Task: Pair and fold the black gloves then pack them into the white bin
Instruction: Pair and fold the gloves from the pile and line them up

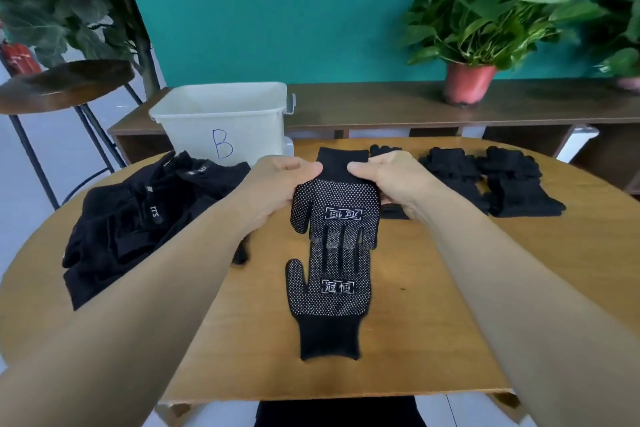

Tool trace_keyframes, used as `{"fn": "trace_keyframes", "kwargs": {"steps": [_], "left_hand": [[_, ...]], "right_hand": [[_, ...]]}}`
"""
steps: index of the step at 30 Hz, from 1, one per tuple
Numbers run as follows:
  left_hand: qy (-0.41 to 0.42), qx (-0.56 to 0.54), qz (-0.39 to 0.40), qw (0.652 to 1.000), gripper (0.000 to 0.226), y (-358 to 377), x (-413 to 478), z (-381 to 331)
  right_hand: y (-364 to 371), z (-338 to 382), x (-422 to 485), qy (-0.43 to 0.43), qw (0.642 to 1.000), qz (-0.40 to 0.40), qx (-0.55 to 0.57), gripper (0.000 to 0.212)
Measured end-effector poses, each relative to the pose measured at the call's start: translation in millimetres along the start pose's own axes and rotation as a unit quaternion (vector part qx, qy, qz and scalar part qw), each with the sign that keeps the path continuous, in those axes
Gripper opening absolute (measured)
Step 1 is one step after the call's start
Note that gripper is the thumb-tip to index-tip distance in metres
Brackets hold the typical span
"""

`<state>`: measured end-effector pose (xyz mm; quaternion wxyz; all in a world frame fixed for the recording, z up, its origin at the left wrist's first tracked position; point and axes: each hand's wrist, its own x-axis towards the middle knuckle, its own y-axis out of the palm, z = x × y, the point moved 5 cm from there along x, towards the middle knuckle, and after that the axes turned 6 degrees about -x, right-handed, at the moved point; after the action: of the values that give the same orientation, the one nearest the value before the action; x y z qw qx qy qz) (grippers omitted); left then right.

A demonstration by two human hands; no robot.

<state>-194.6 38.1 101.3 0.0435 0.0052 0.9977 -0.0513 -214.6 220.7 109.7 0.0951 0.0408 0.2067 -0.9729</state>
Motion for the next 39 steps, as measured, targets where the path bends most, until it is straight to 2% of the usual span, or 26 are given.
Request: {"fn": "trace_keyframes", "kwargs": {"steps": [9,18,20,24,25,27,28,30,31,33,35,39], "left_hand": [[0.030,0.025,0.008,0.999,0.012,5.8,50.6,5.9],[0.032,0.110,0.069,0.991,0.021,7.1,23.4,41.8],[0.045,0.122,0.065,0.989,0.020,6.0,13.4,40.9],[0.101,0.149,0.064,0.982,0.012,4.8,-21.6,45.7],[0.112,0.150,0.068,0.980,0.013,4.8,-33.0,54.4],[0.120,0.166,0.076,0.976,0.023,4.9,-58.0,79.6],[0.132,0.192,0.076,0.969,0.023,4.1,-69.2,94.3],[0.209,0.278,0.066,0.935,0.021,2.4,-86.5,116.6],[0.254,0.317,0.059,0.912,0.022,2.0,-92.5,124.7],[0.304,0.355,0.046,0.883,0.014,1.3,-98.6,134.3],[0.333,0.383,0.024,0.861,0.023,1.8,-100.8,135.8],[0.377,0.445,-0.002,0.812,0.027,5.7,-105.8,135.1]], "right_hand": [[-6.7,-14.2,38.3,0.011,0.999,-0.033,0.001,0.021],[12.7,-51.0,15.8,0.006,0.999,0.007,-0.040,0.032],[12.8,-49.3,7.7,-0.014,0.999,0.000,-0.049,0.041],[17.7,-50.4,-30.4,-0.070,0.992,-0.016,-0.100,0.044],[24.1,-58.3,-43.4,-0.081,0.989,-0.008,-0.127,0.039],[42.0,-84.5,-68.5,-0.105,0.967,-0.004,-0.231,0.026],[50.0,-94.9,-80.8,-0.130,0.946,-0.027,-0.297,0.025],[64.3,-105.6,-100.0,-0.223,0.889,-0.098,-0.388,0.018],[72.0,-106.9,-107.6,-0.263,0.865,-0.107,-0.414,0.017],[83.4,-114.1,-112.5,-0.300,0.831,-0.107,-0.456,0.032],[85.8,-119.3,-111.8,-0.299,0.824,-0.100,-0.471,0.049],[87.8,-116.5,-115.8,-0.328,0.801,-0.124,-0.485,0.056]]}}
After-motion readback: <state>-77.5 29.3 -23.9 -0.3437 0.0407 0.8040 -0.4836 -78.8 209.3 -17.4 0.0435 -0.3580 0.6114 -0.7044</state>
